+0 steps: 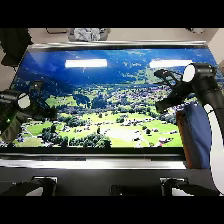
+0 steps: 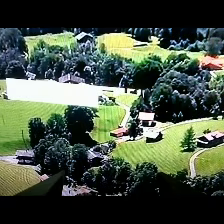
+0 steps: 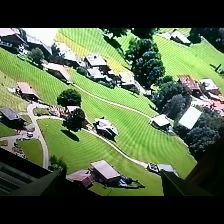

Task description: Fold the shirts.

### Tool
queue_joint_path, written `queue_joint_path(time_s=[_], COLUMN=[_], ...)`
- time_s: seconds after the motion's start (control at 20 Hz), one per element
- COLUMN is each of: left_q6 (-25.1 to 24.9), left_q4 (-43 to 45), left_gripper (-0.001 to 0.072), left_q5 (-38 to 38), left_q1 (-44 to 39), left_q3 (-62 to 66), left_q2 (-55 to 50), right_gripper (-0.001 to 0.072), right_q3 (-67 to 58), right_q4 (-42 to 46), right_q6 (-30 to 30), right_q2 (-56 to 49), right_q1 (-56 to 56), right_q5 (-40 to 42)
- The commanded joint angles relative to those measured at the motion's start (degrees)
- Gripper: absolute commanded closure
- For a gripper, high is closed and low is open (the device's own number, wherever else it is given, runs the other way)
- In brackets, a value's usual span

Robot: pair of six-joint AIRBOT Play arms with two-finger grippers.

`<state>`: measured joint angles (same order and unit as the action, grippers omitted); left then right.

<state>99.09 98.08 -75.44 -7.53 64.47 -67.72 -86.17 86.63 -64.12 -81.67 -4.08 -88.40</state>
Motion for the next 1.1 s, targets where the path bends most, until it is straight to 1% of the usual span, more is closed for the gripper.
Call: queue_joint_path(time_s=[0.0,0.65,0.7,0.85,1.05], left_q6=[-0.02,-0.02,0.00,0.00,0.13], left_q4=[0.00,0.00,-0.07,-0.33,-3.28], left_gripper=[0.0033,0.0033,0.0033,0.0033,0.0033], left_q5=[0.00,0.00,0.46,8.59,8.96], left_q1=[-0.04,-0.04,-0.04,-0.07,-0.07], left_q3=[-0.02,-0.02,-0.07,-0.26,-0.20], left_q2=[0.04,0.04,0.02,-0.70,-0.90], right_gripper=[0.0027,0.0027,0.0027,0.0026,0.0027], right_q3=[0.00,0.00,0.00,0.00,0.00], right_q4=[0.00,-0.02,-0.02,0.02,0.00], right_q6=[0.00,-0.24,-0.42,-0.39,-0.37], right_q2=[-0.04,-0.04,-0.04,-0.04,-0.04], right_q1=[-0.04,-0.04,-0.07,-0.04,-0.04], right_q5=[0.00,0.04,1.11,5.73,5.62])
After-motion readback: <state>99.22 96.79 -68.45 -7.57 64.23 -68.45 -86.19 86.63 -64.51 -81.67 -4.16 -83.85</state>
